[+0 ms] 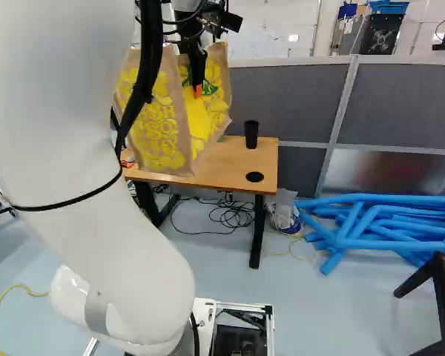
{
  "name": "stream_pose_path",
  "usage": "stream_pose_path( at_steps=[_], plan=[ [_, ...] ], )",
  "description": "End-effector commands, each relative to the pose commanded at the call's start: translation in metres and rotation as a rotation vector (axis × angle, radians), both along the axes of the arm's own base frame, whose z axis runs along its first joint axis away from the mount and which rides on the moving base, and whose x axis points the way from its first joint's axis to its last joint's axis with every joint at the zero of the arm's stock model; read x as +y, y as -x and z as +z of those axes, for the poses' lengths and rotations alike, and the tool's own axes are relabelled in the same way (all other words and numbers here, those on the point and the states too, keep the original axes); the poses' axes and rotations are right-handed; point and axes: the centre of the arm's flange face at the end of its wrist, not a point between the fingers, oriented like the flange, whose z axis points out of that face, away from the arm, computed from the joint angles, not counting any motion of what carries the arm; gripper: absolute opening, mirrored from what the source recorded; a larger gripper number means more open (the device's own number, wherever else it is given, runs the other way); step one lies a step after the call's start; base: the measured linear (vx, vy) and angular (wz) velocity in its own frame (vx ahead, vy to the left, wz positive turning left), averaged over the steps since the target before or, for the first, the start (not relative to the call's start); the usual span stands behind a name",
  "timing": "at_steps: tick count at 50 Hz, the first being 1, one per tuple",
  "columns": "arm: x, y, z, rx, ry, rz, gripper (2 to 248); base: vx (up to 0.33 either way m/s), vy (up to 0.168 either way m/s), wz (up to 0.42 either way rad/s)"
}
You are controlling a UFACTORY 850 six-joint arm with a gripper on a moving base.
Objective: Pick up the bag on the ground and place it on the table
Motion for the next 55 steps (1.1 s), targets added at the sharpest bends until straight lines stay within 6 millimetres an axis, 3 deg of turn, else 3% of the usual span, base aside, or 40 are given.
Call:
stream_pose_path(
  at_steps=[16,55],
  plan=[
    [0.0000,0.0000,0.0000,0.000,0.000,0.000,32,0.098,0.061,0.033],
    [0.0000,0.0000,0.0000,0.000,0.000,0.000,32,0.062,-0.031,-0.163]
  ],
)
